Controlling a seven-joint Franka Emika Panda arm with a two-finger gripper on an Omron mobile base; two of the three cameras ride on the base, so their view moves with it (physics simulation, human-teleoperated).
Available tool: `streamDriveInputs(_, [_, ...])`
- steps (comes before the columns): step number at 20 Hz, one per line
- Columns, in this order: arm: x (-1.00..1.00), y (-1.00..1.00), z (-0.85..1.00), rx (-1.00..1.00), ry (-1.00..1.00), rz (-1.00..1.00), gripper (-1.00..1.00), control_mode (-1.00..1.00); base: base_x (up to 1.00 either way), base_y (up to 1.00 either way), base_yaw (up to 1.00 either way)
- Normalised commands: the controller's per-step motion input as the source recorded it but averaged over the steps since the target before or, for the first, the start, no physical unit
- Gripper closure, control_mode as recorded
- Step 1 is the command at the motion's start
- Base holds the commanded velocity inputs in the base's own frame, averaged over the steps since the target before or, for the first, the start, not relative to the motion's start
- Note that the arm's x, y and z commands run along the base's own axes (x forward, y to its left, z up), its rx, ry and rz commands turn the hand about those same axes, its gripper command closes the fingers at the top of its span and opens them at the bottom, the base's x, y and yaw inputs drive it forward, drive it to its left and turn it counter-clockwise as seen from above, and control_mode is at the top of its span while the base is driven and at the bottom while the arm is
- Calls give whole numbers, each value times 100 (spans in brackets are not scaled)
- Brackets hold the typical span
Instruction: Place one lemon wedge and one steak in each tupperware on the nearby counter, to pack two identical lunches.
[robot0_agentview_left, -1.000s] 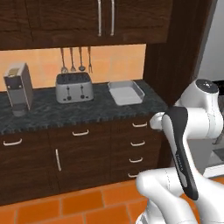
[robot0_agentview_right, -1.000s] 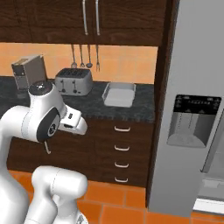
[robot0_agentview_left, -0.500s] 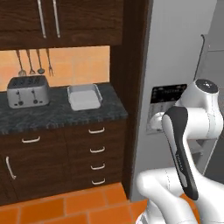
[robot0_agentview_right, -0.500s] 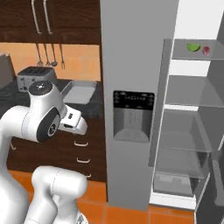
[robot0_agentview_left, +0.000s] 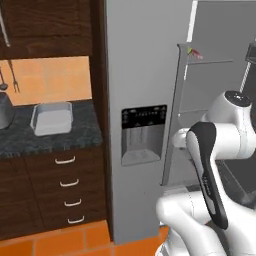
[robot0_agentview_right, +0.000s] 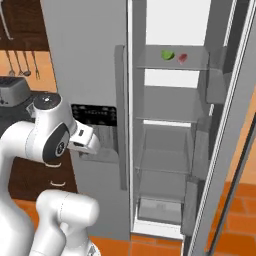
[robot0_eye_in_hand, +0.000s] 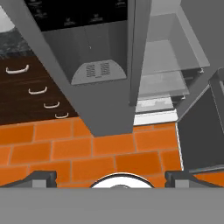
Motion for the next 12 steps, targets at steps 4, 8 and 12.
streamDriveInputs(4, [0, 0, 0, 0, 0, 0, -100, 100, 66, -39, 3])
streamDriveInputs(8, [0, 0, 0, 0, 0, 0, -100, 100, 41, -74, 5])
streamDriveInputs(12, [0, 0, 0, 0, 0, 0, -100, 100, 44, -47, 1])
